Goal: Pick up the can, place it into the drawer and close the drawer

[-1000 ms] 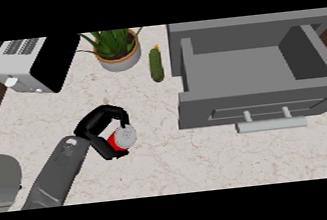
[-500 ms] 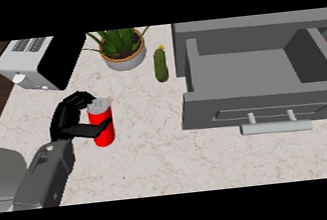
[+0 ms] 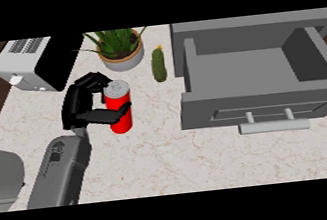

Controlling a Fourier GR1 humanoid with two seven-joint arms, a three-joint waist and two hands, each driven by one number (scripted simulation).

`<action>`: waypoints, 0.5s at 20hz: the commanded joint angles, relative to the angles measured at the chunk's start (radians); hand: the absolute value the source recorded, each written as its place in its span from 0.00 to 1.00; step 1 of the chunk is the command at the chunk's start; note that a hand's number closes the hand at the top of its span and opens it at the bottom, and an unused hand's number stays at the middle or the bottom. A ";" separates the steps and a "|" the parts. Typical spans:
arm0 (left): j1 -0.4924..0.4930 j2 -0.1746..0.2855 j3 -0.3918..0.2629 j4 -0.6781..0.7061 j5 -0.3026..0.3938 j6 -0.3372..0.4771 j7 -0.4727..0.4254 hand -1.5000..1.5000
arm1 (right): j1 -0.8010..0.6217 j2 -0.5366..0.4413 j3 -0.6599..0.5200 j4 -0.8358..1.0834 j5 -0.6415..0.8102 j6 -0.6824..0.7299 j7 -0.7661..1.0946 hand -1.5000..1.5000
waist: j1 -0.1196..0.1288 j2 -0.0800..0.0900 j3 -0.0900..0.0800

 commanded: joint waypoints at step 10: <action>-0.205 -0.051 -0.253 -0.316 -0.054 0.261 0.479 1.00 | -0.034 -0.006 0.013 -0.006 0.027 -0.022 0.024 0.00 | -0.020 0.007 -0.001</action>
